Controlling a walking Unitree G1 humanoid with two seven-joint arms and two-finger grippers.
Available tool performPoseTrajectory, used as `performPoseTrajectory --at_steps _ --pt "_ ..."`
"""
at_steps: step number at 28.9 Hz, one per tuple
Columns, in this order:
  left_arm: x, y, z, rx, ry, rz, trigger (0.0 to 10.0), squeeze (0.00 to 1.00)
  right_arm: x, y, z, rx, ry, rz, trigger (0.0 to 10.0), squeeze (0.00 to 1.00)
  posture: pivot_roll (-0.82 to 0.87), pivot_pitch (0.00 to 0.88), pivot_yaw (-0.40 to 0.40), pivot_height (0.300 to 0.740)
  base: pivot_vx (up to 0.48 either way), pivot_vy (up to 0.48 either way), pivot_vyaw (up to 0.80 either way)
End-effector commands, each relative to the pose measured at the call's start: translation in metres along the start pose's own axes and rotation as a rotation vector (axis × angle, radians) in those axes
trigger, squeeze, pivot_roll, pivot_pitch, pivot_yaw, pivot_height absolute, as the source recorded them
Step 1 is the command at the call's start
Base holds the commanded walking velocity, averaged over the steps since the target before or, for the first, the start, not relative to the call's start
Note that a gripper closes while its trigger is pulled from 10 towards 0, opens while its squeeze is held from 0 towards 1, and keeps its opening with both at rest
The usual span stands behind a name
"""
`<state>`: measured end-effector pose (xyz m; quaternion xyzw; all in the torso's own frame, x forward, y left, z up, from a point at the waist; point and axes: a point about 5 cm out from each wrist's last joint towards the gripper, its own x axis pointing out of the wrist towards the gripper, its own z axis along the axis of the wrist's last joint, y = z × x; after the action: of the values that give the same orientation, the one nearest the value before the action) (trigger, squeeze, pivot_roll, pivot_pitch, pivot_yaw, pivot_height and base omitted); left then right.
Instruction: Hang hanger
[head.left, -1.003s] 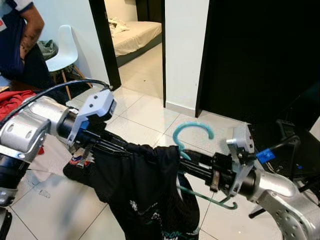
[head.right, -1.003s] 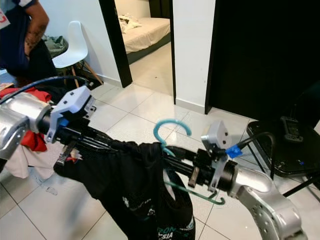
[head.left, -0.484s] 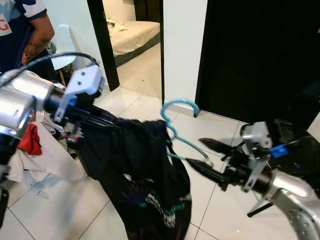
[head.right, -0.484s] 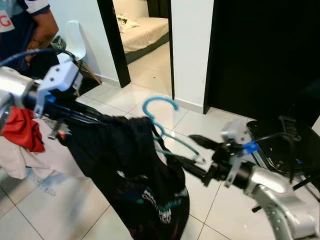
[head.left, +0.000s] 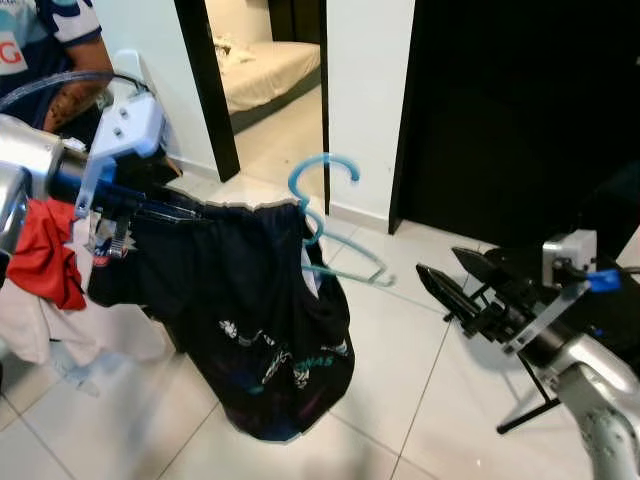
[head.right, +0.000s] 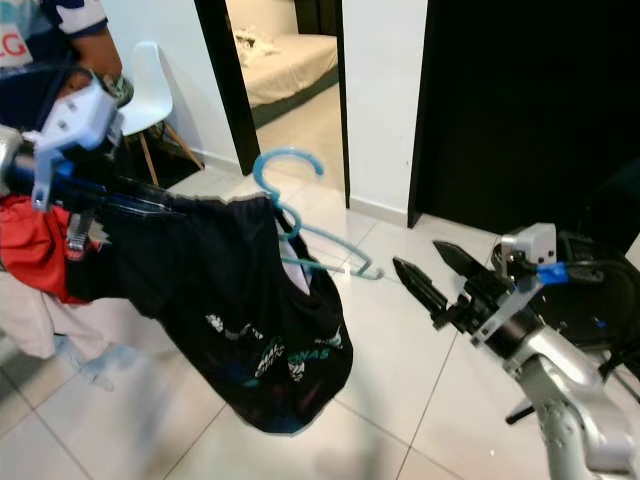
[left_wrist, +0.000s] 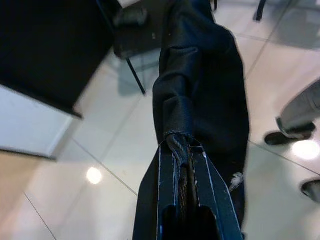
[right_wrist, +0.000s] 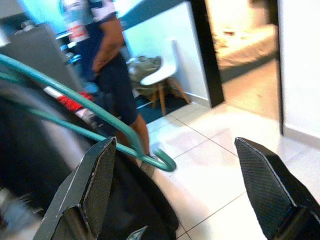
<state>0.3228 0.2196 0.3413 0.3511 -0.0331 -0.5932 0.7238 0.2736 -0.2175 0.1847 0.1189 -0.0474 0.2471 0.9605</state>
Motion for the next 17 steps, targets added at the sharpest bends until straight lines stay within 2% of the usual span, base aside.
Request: performPoseTrajectory --at_steps 1,2,4,5,7,8,9,11,15,17 --pt "0.005 0.002 0.009 0.042 -0.048 0.007 10.0 0.0 0.001 -0.004 -0.007 0.022 0.02 -0.048 10.0 0.0 -0.08 0.0 0.087 0.74 0.0 0.0 -0.74" --pt "0.005 0.002 0.009 0.042 -0.048 0.007 10.0 0.0 0.001 -0.004 -0.007 0.022 0.02 -0.048 10.0 0.0 -0.08 0.0 0.087 0.74 0.0 0.0 -0.74" --pt "0.019 -0.002 0.003 0.044 -0.054 0.001 10.0 0.0 0.005 -0.004 -0.01 0.066 0.008 -0.067 10.0 0.0 -0.08 0.0 0.086 0.74 0.0 0.0 -0.75" --pt "0.019 -0.002 0.003 0.044 -0.054 0.001 10.0 0.0 0.005 -0.004 -0.01 0.066 0.008 -0.067 10.0 0.0 -0.08 0.0 0.086 0.74 0.0 0.0 -0.76" --pt "0.039 -0.01 -0.009 0.026 -0.071 0.001 10.0 0.0 0.011 -0.005 -0.015 0.088 0.017 -0.1 10.0 0.0 -0.08 0.0 0.087 0.74 0.0 0.0 -0.78" --pt "0.039 -0.01 -0.009 0.026 -0.071 0.001 10.0 0.0 0.011 -0.005 -0.015 0.088 0.017 -0.1 10.0 0.0 -0.08 0.0 0.087 0.74 0.0 0.0 -0.78" --pt "0.047 -0.014 -0.013 0.018 -0.081 0.003 10.0 0.0 0.012 -0.006 -0.018 0.091 0.028 -0.117 10.0 0.0 -0.08 0.0 0.087 0.74 0.0 0.0 -0.78" --pt "0.061 -0.022 -0.022 -0.014 -0.106 0.03 10.0 0.0 0.015 -0.01 -0.025 0.077 0.065 -0.177 10.0 0.0 -0.08 0.0 0.089 0.74 0.0 0.0 -0.78" --pt "0.07 -0.029 -0.029 -0.045 -0.113 0.058 10.0 0.0 0.015 -0.015 -0.03 0.078 0.077 -0.224 10.0 0.0 -0.08 0.0 0.087 0.74 0.0 0.0 -0.78" --pt "0.083 -0.04 -0.042 -0.094 -0.095 0.106 10.0 0.0 0.015 -0.02 -0.035 0.077 0.087 -0.277 10.0 0.0 -0.08 0.0 0.092 0.74 0.0 0.0 -0.78"
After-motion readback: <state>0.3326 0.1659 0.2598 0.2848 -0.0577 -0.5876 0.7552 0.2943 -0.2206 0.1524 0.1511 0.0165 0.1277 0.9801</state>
